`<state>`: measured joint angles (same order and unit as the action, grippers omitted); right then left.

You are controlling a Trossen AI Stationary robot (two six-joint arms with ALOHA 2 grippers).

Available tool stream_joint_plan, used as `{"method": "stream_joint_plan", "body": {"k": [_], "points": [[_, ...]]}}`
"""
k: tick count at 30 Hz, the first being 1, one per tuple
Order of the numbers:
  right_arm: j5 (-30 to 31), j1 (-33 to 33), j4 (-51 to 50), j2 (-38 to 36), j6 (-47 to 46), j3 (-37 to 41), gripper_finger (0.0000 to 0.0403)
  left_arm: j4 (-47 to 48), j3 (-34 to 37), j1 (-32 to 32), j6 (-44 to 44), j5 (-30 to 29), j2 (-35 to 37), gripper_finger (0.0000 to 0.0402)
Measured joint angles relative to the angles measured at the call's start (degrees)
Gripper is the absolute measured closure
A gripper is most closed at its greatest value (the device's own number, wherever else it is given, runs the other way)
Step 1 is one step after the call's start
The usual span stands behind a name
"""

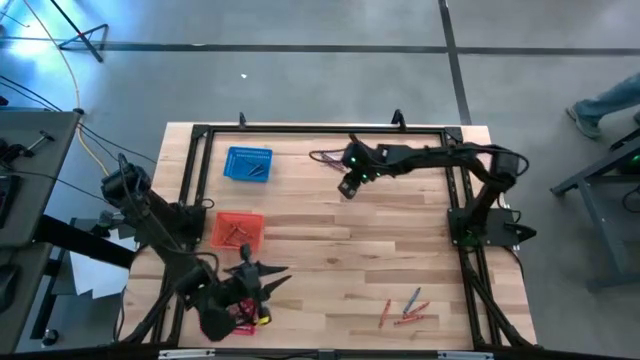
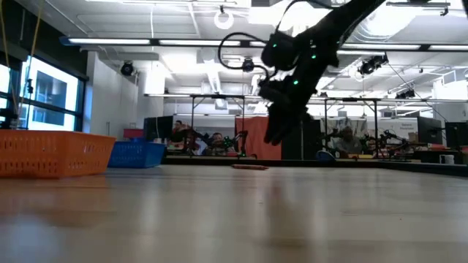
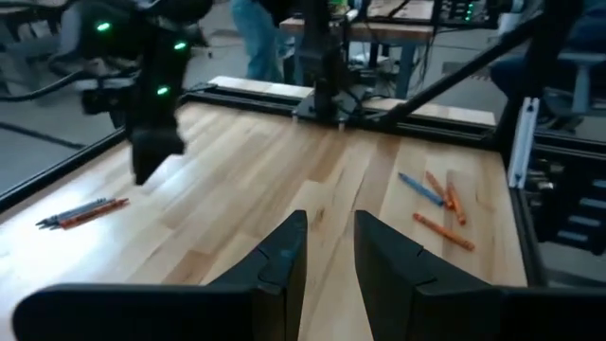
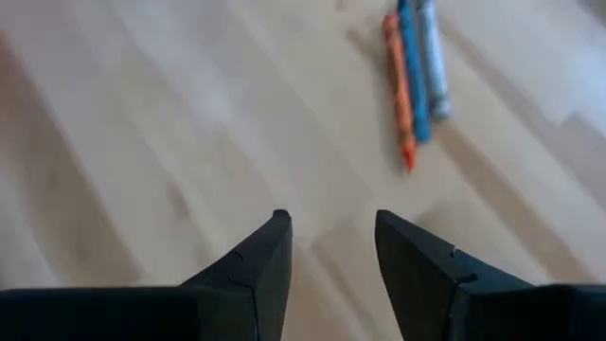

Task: Sort crayons
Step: Put the orange crayon into the orange bin

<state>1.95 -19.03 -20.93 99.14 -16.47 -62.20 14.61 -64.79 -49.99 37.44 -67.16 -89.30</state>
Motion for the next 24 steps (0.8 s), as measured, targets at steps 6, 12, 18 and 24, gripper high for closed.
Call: {"method": "stream_joint_plan", "body": {"k": [6,12,18,24], "points": [[-0.45,-3.39,-4.31,7.11,5.33,-8.06,0.0254,0.30,0.00,-3.60,-0.03,-2.61,0.00,0.0326],[-0.17,-6.35,-14.61,14.31,11.20,-15.83,0.0254,0.67,0.00,-6.84,-0.11,-6.99,0.00,0.0326],[-0.28,-7.25,-15.83,18.38,13.88,-20.02,0.0254,0.61,0.00,-8.73,-0.49,-10.04,-0.02,0.0326],[-0.60,-7.26,-14.82,18.73,13.96,-20.78,0.0254,0.71,0.00,-8.74,-1.23,-10.29,-0.02,0.0326]]}}
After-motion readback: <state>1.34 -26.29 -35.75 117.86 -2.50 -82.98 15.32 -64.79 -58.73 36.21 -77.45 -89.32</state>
